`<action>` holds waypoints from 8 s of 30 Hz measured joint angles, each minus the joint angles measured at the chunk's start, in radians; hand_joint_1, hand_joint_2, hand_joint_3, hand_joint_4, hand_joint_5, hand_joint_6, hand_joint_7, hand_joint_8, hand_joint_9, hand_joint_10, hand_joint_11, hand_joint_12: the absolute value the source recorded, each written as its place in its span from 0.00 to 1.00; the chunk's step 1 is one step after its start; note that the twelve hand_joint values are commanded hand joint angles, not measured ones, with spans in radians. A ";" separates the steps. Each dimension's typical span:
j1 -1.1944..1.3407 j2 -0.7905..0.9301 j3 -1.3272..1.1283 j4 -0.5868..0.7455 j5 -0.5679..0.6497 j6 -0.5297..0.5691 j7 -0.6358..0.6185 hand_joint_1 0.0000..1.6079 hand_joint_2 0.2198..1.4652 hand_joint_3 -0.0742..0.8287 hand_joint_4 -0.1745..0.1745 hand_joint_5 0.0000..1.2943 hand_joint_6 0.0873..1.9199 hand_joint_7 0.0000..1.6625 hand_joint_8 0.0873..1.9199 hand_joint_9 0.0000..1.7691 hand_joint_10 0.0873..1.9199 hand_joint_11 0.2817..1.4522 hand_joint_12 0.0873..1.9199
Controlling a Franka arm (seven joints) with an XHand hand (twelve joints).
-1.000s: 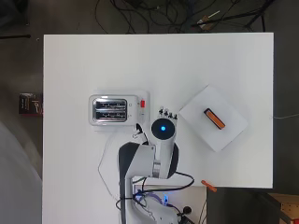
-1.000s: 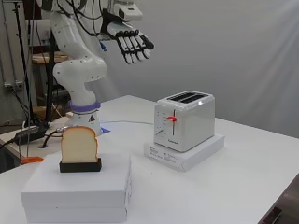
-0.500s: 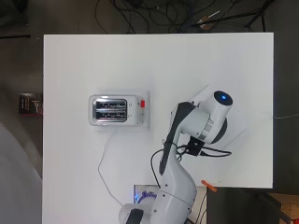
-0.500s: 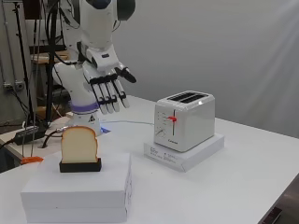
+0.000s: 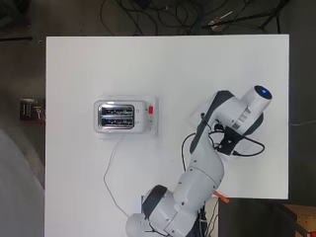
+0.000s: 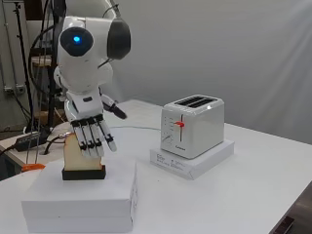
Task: Teleoperate dual arm-hand system to toast a bread
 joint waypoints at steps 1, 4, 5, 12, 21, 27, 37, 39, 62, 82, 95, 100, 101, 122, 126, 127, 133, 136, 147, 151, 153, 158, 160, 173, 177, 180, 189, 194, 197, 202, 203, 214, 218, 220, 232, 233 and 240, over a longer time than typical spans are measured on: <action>-0.004 0.000 -0.006 -0.001 0.000 0.000 -0.022 0.16 0.48 0.06 0.85 0.22 0.00 0.25 0.00 0.28 0.00 0.10 0.00; -0.010 -0.014 -0.010 -0.024 -0.015 0.015 -0.082 0.22 0.48 0.07 0.68 0.18 0.00 0.24 0.00 0.30 0.00 0.13 0.00; -0.011 -0.031 -0.006 -0.048 -0.030 0.042 -0.101 0.23 0.48 0.07 0.64 0.16 0.00 0.22 0.00 0.29 0.00 0.13 0.00; -0.018 -0.127 0.010 -0.212 -0.069 0.224 -0.151 0.27 0.40 0.05 0.56 0.00 0.00 0.01 0.00 0.11 0.00 0.11 0.00; 0.581 -0.470 -0.551 -0.234 -0.248 0.229 0.007 0.23 0.46 0.08 0.51 0.16 0.00 0.26 0.00 0.34 0.00 0.18 0.00; 1.170 -0.529 -0.877 -0.238 -0.213 0.250 -0.009 0.19 0.42 0.06 0.40 0.09 0.00 0.18 0.00 0.27 0.00 0.16 0.00; 1.234 -0.472 -0.778 -0.264 -0.300 0.263 0.086 0.22 0.41 0.07 0.30 0.09 0.00 0.15 0.00 0.24 0.00 0.13 0.00; 1.280 -0.528 -0.880 -0.268 -0.328 0.263 0.112 0.23 0.40 0.07 0.34 0.09 0.00 0.15 0.00 0.24 0.00 0.13 0.00; 1.554 -0.859 -1.411 -0.254 -0.555 0.239 0.273 0.24 0.51 0.08 0.34 0.23 0.00 0.29 0.00 0.33 0.00 0.16 0.00; 1.412 -0.872 -1.271 -0.239 -0.539 0.157 0.311 0.27 0.55 0.10 0.48 0.31 0.00 0.37 0.00 0.40 0.00 0.17 0.00; 1.373 -0.900 -1.316 -0.252 -0.621 0.235 0.316 0.58 0.81 0.08 0.86 0.57 0.65 0.76 0.14 0.80 0.04 0.46 0.08; 1.391 -0.912 -1.305 -0.273 -0.638 0.283 0.354 0.55 0.83 0.08 1.00 0.56 0.70 0.83 0.00 0.83 0.00 0.41 0.15; 1.384 -0.917 -1.292 -0.282 -0.634 0.291 0.349 0.55 0.83 0.08 1.00 0.56 0.70 0.83 0.00 0.83 0.00 0.41 0.15; 1.603 -0.956 -0.931 -0.247 -0.302 0.418 0.220 0.75 0.82 0.08 0.00 0.45 0.71 0.55 0.64 0.79 0.00 0.37 0.20; 1.822 -0.964 -1.021 -0.207 -0.258 0.419 0.218 0.75 0.80 0.08 0.00 0.48 0.69 0.58 0.59 0.79 0.00 0.36 0.19; 1.868 -0.970 -1.050 -0.189 -0.242 0.406 0.218 0.75 0.80 0.08 0.00 0.48 0.69 0.58 0.59 0.79 0.00 0.37 0.19; 2.020 -1.027 -1.171 -0.061 -0.070 0.253 0.235 0.75 0.81 0.08 0.01 0.48 0.69 0.56 0.64 0.65 0.35 0.33 0.36; 2.058 -1.047 -1.203 -0.043 0.009 0.189 0.246 0.73 0.83 0.08 0.10 0.46 0.72 0.53 0.67 0.56 0.50 0.31 0.35; 1.877 -1.070 -1.073 -0.241 -0.118 0.246 0.280 0.73 0.83 0.08 0.15 0.43 0.80 0.54 0.59 0.62 0.25 0.40 0.09; 1.740 -1.085 -0.969 -0.355 -0.139 0.328 0.318 0.73 0.81 0.08 0.29 0.49 0.77 0.56 0.55 0.67 0.15 0.42 0.05; 1.711 -1.088 -0.949 -0.388 -0.127 0.373 0.333 0.73 0.79 0.09 0.33 0.53 0.73 0.58 0.52 0.69 0.11 0.43 0.02; 1.727 -1.091 -0.965 -0.435 -0.075 0.465 0.335 0.75 0.77 0.08 0.29 0.57 0.69 0.62 0.46 0.74 0.05 0.45 0.00; 1.737 -1.090 -0.969 -0.437 -0.060 0.478 0.337 0.74 0.77 0.08 0.35 0.57 0.69 0.61 0.46 0.73 0.02 0.44 0.00; 1.654 -1.103 -0.904 -0.479 -0.062 0.461 0.346 0.74 0.78 0.08 0.40 0.56 0.69 0.59 0.50 0.74 0.00 0.46 0.00; 1.646 -1.106 -0.906 -0.488 -0.058 0.462 0.334 0.75 0.75 0.08 0.32 0.60 0.63 0.64 0.45 0.77 0.00 0.47 0.00; 1.648 -1.108 -0.933 -0.512 -0.046 0.461 0.295 0.75 0.75 0.08 0.26 0.60 0.62 0.64 0.46 0.78 0.00 0.49 0.00; 1.687 -1.092 -0.982 -0.553 -0.052 0.465 0.302 0.10 0.48 0.06 0.14 0.10 0.03 0.30 0.02 0.41 0.00 0.20 0.00; 1.678 -1.073 -0.917 -0.550 -0.220 0.508 0.386 0.08 0.48 0.09 0.21 0.11 0.00 0.24 0.00 0.33 0.00 0.16 0.00; 1.669 -1.067 -0.906 -0.530 -0.281 0.543 0.448 0.05 0.56 0.10 0.29 0.14 0.00 0.19 0.00 0.24 0.00 0.11 0.00; 1.662 -1.032 -0.883 -0.492 -0.324 0.561 0.552 0.07 0.62 0.10 0.33 0.14 0.00 0.15 0.00 0.19 0.00 0.10 0.00; 1.673 -1.026 -0.897 -0.466 -0.339 0.548 0.558 0.07 0.62 0.10 0.33 0.14 0.00 0.14 0.00 0.19 0.00 0.10 0.00; 1.781 -1.037 -1.212 -0.407 -0.406 0.548 0.557 0.08 0.63 0.08 0.34 0.21 0.00 0.20 0.00 0.27 0.00 0.13 0.00; 1.796 -1.054 -1.252 -0.447 -0.352 0.590 0.543 0.07 0.63 0.08 0.39 0.22 0.00 0.21 0.00 0.30 0.00 0.17 0.00; 1.813 -1.059 -1.271 -0.451 -0.357 0.595 0.546 0.07 0.63 0.08 0.41 0.21 0.00 0.19 0.00 0.29 0.00 0.17 0.00; 1.867 -1.091 -1.412 -0.509 -0.389 0.630 0.574 0.09 0.63 0.08 0.48 0.13 0.00 0.13 0.00 0.20 0.00 0.12 0.00; 1.868 -1.095 -1.424 -0.516 -0.389 0.638 0.575 0.09 0.63 0.08 0.49 0.12 0.00 0.12 0.00 0.19 0.00 0.11 0.00; 1.907 -1.134 -1.533 -0.549 -0.418 0.697 0.611 0.08 0.63 0.08 0.54 0.11 0.00 0.11 0.00 0.17 0.00 0.12 0.00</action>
